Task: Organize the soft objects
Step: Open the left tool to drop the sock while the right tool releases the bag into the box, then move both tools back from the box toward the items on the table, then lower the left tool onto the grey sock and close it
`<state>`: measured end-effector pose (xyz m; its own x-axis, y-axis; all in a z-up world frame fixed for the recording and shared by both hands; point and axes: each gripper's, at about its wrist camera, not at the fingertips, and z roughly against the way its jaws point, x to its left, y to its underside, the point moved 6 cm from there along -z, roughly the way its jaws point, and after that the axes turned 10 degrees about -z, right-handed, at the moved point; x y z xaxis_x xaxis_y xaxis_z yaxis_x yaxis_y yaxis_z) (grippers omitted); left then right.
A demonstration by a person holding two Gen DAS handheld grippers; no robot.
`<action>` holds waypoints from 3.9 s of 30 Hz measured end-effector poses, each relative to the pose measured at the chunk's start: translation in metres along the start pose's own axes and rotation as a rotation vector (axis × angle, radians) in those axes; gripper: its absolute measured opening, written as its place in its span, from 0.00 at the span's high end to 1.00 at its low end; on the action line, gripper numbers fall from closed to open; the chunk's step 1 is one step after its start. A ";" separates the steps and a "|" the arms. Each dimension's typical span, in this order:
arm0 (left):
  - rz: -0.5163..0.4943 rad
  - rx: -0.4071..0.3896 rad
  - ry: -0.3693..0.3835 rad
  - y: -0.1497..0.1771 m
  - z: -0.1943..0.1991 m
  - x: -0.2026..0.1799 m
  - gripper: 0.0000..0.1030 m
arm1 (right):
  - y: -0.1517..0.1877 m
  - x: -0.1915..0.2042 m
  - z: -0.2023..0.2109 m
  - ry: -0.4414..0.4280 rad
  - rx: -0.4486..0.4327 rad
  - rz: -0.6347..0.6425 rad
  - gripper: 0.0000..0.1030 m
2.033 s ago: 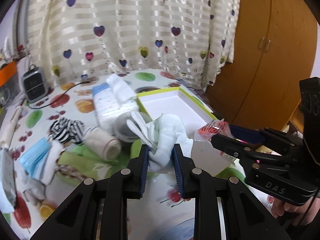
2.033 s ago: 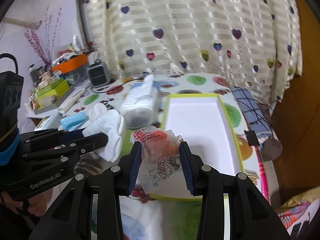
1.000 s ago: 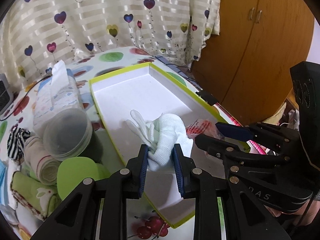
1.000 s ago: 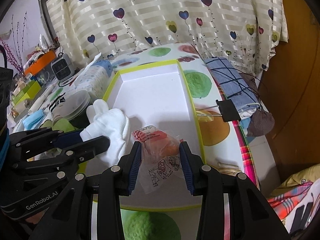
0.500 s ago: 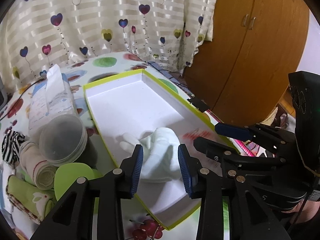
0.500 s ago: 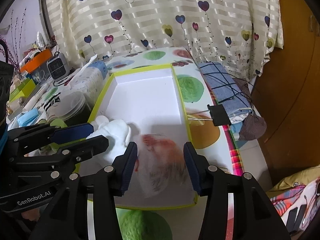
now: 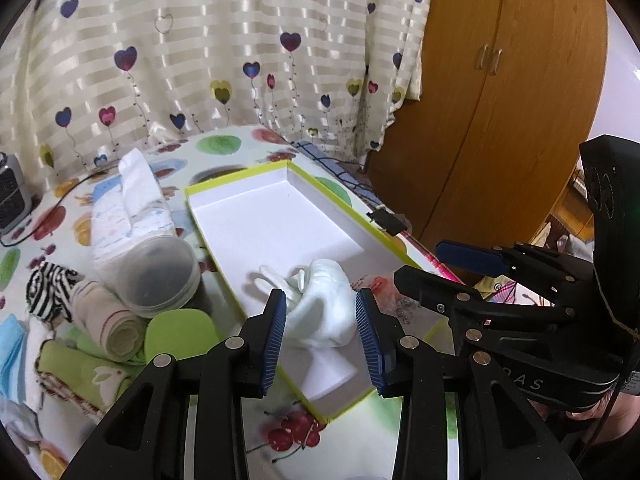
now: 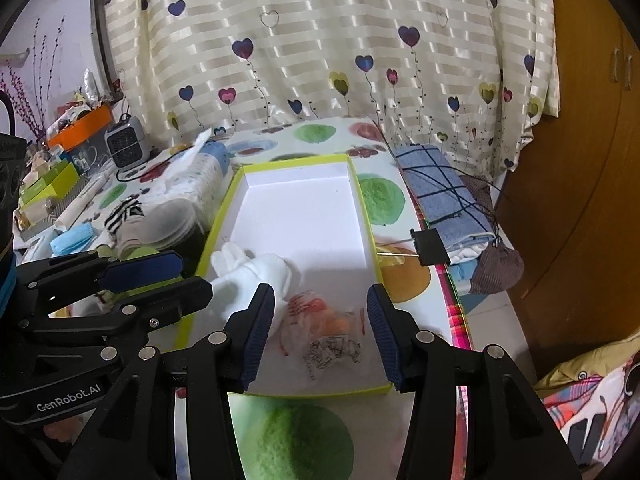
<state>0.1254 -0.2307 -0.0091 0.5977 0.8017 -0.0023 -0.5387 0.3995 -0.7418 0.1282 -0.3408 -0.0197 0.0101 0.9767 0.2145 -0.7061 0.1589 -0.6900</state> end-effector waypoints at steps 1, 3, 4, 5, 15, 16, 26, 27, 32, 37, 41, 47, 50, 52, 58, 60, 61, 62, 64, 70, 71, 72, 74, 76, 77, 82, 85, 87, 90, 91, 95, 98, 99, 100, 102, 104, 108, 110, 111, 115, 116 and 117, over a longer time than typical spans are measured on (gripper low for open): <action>0.002 -0.006 -0.002 0.000 0.004 0.001 0.66 | 0.000 0.002 0.002 0.000 -0.004 0.003 0.52; 0.009 -0.018 -0.005 0.001 0.012 0.002 0.66 | -0.001 0.006 0.009 0.000 -0.014 0.011 0.52; 0.011 -0.024 -0.005 0.001 0.016 0.003 0.66 | -0.001 0.009 0.012 0.000 -0.019 0.016 0.52; 0.013 -0.032 -0.007 0.002 0.021 0.004 0.66 | -0.001 0.011 0.015 -0.001 -0.023 0.020 0.52; 0.039 -0.078 -0.035 0.013 0.057 0.017 0.66 | 0.001 0.045 0.040 -0.021 -0.060 0.078 0.52; 0.044 -0.081 -0.039 0.015 0.061 0.019 0.66 | 0.001 0.049 0.042 -0.026 -0.063 0.085 0.52; 0.091 -0.098 -0.079 0.031 0.081 0.040 0.66 | 0.011 0.083 0.048 -0.065 -0.057 0.150 0.52; 0.096 -0.097 -0.083 0.033 0.082 0.042 0.66 | 0.011 0.085 0.047 -0.067 -0.056 0.153 0.52; 0.123 -0.090 -0.101 0.042 0.084 0.051 0.66 | 0.016 0.097 0.047 -0.082 -0.047 0.170 0.52; 0.154 -0.080 -0.111 0.051 0.086 0.061 0.66 | 0.019 0.105 0.045 -0.096 -0.036 0.185 0.52; 0.165 -0.078 -0.119 0.057 0.089 0.065 0.66 | 0.022 0.112 0.044 -0.107 -0.029 0.196 0.52; 0.187 -0.073 -0.128 0.063 0.091 0.073 0.66 | 0.026 0.121 0.041 -0.122 -0.017 0.213 0.52; 0.198 -0.070 -0.133 0.067 0.092 0.077 0.66 | 0.027 0.126 0.041 -0.129 -0.013 0.222 0.52; 0.206 -0.067 -0.137 0.070 0.093 0.080 0.66 | 0.028 0.128 0.040 -0.131 -0.008 0.227 0.52; 0.236 -0.056 -0.159 0.083 0.096 0.093 0.66 | 0.032 0.137 0.037 -0.148 0.003 0.244 0.52; 0.250 -0.045 -0.170 0.088 0.096 0.098 0.66 | 0.034 0.140 0.035 -0.157 0.008 0.249 0.52; 0.256 -0.041 -0.174 0.091 0.096 0.100 0.66 | 0.035 0.141 0.035 -0.160 0.011 0.251 0.52; 0.262 -0.037 -0.178 0.094 0.096 0.103 0.66 | 0.036 0.143 0.034 -0.164 0.014 0.254 0.52; 0.275 -0.029 -0.187 0.099 0.096 0.107 0.66 | 0.038 0.147 0.031 -0.174 0.024 0.260 0.52; 0.308 -0.026 -0.211 0.110 0.102 0.124 0.63 | 0.043 0.161 0.023 -0.197 0.047 0.281 0.51; 0.318 -0.027 -0.217 0.112 0.103 0.128 0.59 | 0.045 0.163 0.022 -0.202 0.050 0.284 0.51; 0.330 -0.029 -0.224 0.115 0.106 0.132 0.59 | 0.046 0.167 0.021 -0.209 0.054 0.290 0.51; 0.350 -0.029 -0.241 0.120 0.110 0.141 0.58 | 0.048 0.172 0.020 -0.218 0.057 0.299 0.51; 0.370 -0.031 -0.260 0.126 0.115 0.151 0.56 | 0.049 0.177 0.018 -0.229 0.062 0.305 0.51; 0.376 -0.031 -0.269 0.128 0.116 0.155 0.55 | 0.050 0.180 0.017 -0.235 0.065 0.308 0.51; 0.413 -0.038 -0.315 0.138 0.127 0.175 0.54 | 0.053 0.193 0.010 -0.251 0.081 0.326 0.51; 0.432 -0.044 -0.343 0.143 0.133 0.188 0.52 | 0.054 0.201 0.006 -0.261 0.087 0.337 0.51; 0.448 -0.046 -0.366 0.146 0.136 0.197 0.52 | 0.054 0.206 0.003 -0.267 0.093 0.342 0.51; 0.473 -0.048 -0.402 0.151 0.140 0.213 0.51 | 0.054 0.212 -0.002 -0.274 0.099 0.350 0.51; 0.478 -0.048 -0.409 0.153 0.140 0.216 0.50 | 0.053 0.214 -0.003 -0.274 0.100 0.351 0.51; 0.506 -0.039 -0.438 0.160 0.138 0.235 0.47 | 0.051 0.220 -0.009 -0.277 0.104 0.358 0.51; 0.513 -0.024 -0.446 0.162 0.131 0.243 0.47 | 0.048 0.226 -0.014 -0.285 0.104 0.361 0.51; 0.514 -0.020 -0.446 0.163 0.129 0.245 0.47 | 0.047 0.229 -0.016 -0.288 0.104 0.365 0.51; 0.516 -0.017 -0.445 0.163 0.127 0.247 0.47 | 0.046 0.231 -0.017 -0.290 0.104 0.368 0.51; 0.522 -0.013 -0.444 0.164 0.123 0.252 0.47 | 0.044 0.238 -0.022 -0.297 0.107 0.374 0.51; 0.529 -0.006 -0.443 0.166 0.118 0.256 0.47 | 0.041 0.245 -0.026 -0.308 0.111 0.377 0.51; 0.542 0.017 -0.435 0.171 0.108 0.261 0.47 | 0.034 0.257 -0.036 -0.337 0.119 0.367 0.51; 0.548 0.019 -0.429 0.174 0.105 0.263 0.47 | 0.030 0.264 -0.040 -0.347 0.120 0.366 0.51; 0.553 0.023 -0.428 0.176 0.104 0.264 0.47 | 0.027 0.271 -0.043 -0.358 0.121 0.363 0.51; 0.550 0.018 -0.416 0.179 0.103 0.264 0.55 | 0.019 0.290 -0.051 -0.396 0.125 0.361 0.51; 0.541 0.022 -0.412 0.180 0.103 0.263 0.61 | 0.018 0.296 -0.054 -0.406 0.127 0.364 0.51; 0.537 0.020 -0.406 0.180 0.102 0.263 0.62 | 0.017 0.300 -0.056 -0.411 0.129 0.365 0.51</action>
<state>0.1247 0.0976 -0.0750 -0.0248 0.9933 -0.1125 -0.7119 -0.0965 -0.6956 0.1592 -0.0373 -0.0059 -0.5098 0.8240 0.2472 -0.6930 -0.2230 -0.6856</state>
